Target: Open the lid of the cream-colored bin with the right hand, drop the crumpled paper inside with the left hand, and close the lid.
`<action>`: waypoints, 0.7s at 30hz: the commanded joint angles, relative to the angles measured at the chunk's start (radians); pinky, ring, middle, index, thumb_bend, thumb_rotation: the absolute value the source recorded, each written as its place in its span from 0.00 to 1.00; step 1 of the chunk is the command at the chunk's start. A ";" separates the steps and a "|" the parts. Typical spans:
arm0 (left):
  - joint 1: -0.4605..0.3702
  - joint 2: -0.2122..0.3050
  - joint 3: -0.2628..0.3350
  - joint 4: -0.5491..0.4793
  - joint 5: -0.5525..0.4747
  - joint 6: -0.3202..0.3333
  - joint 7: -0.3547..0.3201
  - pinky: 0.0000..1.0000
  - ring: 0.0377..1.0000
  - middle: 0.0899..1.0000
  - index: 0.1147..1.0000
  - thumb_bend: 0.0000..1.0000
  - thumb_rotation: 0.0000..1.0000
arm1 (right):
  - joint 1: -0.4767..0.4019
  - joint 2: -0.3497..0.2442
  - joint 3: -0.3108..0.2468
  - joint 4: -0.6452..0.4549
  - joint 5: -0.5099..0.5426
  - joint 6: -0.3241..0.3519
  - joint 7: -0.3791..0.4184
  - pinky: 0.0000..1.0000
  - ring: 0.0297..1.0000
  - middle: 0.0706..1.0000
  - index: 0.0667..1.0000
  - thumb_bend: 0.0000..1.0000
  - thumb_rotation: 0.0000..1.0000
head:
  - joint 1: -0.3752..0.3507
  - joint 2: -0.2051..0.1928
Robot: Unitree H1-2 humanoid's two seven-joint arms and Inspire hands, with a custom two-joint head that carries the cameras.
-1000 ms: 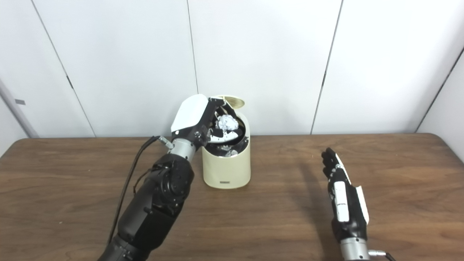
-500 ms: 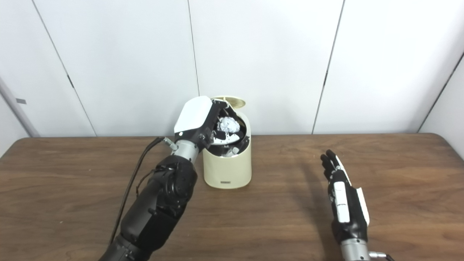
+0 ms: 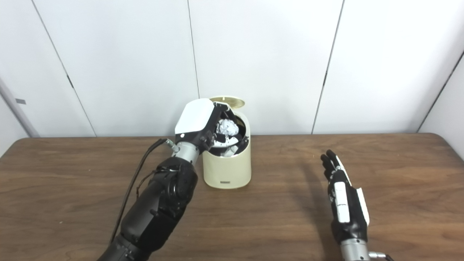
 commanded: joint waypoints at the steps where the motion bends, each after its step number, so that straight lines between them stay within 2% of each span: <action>1: -0.044 0.015 0.004 0.001 0.018 -0.004 0.027 0.28 0.37 0.47 0.46 0.47 0.00 | 0.102 0.042 0.017 0.072 0.016 0.007 0.006 0.99 0.96 0.91 0.92 0.50 0.96 | -0.002 -0.001; 15: -0.039 0.021 0.006 0.027 0.021 -0.030 0.056 0.28 0.37 0.47 0.47 0.47 0.00 | 0.095 0.038 0.016 0.090 0.013 -0.007 0.003 0.99 0.95 0.89 0.92 0.51 0.94 | -0.002 0.002; 21: -0.044 0.024 -0.004 0.027 0.048 0.003 0.026 0.31 0.39 0.47 0.45 0.47 0.00 | 0.095 0.033 0.017 0.090 0.006 -0.013 0.004 0.98 0.94 0.88 0.92 0.51 0.95 | -0.002 0.004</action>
